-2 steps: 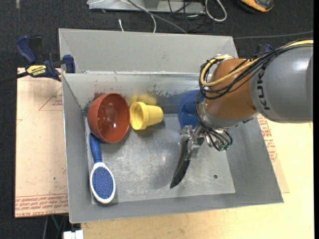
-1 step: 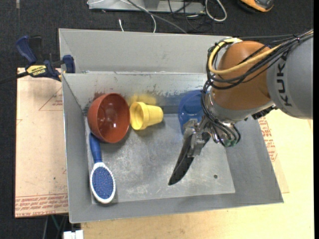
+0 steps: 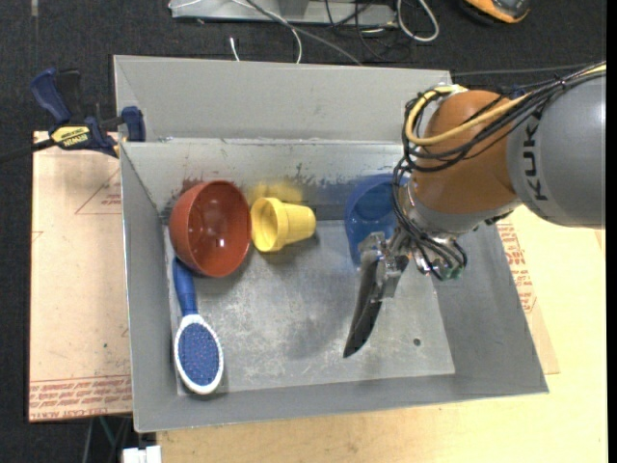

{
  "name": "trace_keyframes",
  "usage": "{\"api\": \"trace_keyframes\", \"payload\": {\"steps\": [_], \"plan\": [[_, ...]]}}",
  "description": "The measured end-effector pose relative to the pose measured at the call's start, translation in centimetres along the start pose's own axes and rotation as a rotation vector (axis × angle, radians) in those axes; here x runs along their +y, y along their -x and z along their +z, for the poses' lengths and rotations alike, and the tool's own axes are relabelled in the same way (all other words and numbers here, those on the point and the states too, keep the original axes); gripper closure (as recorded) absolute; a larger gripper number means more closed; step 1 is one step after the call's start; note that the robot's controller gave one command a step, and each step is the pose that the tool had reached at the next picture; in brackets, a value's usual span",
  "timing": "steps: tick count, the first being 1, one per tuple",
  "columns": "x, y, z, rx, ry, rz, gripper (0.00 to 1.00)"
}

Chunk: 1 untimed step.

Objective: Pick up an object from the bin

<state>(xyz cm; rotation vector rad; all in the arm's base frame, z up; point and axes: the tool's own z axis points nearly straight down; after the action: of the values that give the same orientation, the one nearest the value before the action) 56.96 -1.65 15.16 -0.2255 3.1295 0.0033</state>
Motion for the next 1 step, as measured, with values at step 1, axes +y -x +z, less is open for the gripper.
{"api": "trace_keyframes", "payload": {"steps": [1], "plan": [[1.27, -1.56, -1.64, -0.003, 0.002, 0.022, 1.00]]}}
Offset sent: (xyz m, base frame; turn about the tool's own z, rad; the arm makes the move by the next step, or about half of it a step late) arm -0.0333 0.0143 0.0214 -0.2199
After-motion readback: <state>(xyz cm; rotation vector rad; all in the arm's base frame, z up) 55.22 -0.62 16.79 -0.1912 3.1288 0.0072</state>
